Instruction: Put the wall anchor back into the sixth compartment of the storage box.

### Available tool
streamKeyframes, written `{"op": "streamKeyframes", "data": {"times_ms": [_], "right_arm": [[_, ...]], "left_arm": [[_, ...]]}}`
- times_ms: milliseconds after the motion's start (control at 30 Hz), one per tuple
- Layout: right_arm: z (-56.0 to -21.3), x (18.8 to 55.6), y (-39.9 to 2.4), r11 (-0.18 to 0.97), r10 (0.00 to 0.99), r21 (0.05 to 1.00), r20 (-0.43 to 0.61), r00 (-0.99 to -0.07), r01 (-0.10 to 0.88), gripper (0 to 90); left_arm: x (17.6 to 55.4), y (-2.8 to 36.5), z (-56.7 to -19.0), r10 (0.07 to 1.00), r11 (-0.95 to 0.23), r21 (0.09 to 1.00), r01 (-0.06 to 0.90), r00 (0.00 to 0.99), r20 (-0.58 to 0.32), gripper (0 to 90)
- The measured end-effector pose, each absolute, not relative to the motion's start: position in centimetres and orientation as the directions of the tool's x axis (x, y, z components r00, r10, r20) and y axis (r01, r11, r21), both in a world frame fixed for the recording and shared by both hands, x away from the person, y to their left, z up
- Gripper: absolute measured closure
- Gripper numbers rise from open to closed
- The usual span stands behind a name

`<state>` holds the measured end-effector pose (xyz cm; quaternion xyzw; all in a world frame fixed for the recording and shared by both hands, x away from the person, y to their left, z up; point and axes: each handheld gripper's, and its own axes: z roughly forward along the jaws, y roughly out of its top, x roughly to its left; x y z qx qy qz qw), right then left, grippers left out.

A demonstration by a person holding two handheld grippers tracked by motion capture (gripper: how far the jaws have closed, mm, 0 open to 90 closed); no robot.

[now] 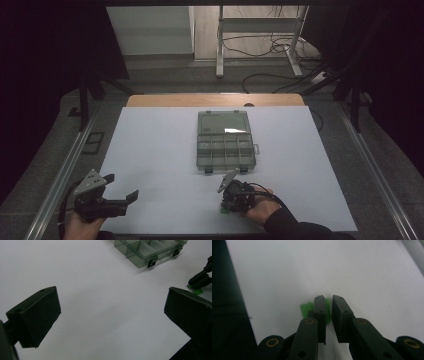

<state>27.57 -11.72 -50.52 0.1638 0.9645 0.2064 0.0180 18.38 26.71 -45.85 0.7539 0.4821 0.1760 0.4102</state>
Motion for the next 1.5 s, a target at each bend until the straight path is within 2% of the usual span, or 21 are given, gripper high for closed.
{"op": "streamKeyframes", "data": {"times_ms": [333, 800, 1500], "right_arm": [[-50.3, 27.4, -11.7, 0.861, 0.324, 0.407, 0.026, -0.946, 0.306, 82.9], [-48.6, 27.9, -12.4, 0.812, 0.338, 0.491, 0.043, -0.940, 0.315, 82.7], [-46.7, 29.6, -12.9, 0.742, 0.396, 0.561, 0.075, -0.915, 0.367, 82.4]], "left_arm": [[18.4, 26.7, -45.9, 0.871, -0.202, 0.786, 0.585, 0.475, -0.130, 1.2], [18.6, 26.6, -45.9, 0.873, -0.204, 0.775, 0.598, 0.470, -0.134, 1.2], [18.7, 26.6, -45.9, 0.872, -0.203, 0.772, 0.603, 0.469, -0.138, 1.5]]}}
